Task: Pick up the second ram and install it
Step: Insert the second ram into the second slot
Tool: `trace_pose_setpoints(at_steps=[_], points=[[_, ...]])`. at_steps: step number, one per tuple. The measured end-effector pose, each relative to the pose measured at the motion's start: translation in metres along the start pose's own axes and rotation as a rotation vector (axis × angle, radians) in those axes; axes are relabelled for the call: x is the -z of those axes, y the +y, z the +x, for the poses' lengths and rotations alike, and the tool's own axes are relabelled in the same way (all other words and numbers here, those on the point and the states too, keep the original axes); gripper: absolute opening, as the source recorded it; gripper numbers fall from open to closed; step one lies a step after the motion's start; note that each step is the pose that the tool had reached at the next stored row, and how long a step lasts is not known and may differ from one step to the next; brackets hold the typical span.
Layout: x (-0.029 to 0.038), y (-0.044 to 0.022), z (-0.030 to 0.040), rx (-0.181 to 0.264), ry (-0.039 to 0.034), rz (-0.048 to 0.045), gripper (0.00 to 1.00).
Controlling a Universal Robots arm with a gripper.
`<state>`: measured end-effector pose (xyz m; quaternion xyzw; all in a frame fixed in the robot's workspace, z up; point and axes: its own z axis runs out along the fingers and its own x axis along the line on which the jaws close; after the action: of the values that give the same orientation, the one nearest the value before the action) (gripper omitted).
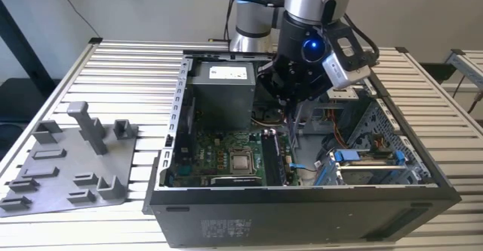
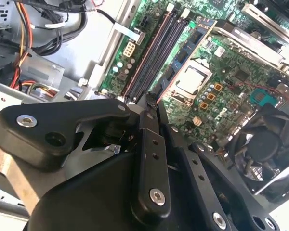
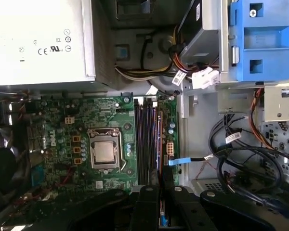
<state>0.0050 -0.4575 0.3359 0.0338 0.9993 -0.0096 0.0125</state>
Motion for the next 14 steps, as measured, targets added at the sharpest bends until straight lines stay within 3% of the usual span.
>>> trace_pose_setpoints(at_steps=[7,14], points=[[-0.0114,-0.0025,0.0005,0.004,0.0,0.0005,0.14],[-0.0227,-0.004,0.0065,0.051,-0.0004,-0.0067,0.14]])
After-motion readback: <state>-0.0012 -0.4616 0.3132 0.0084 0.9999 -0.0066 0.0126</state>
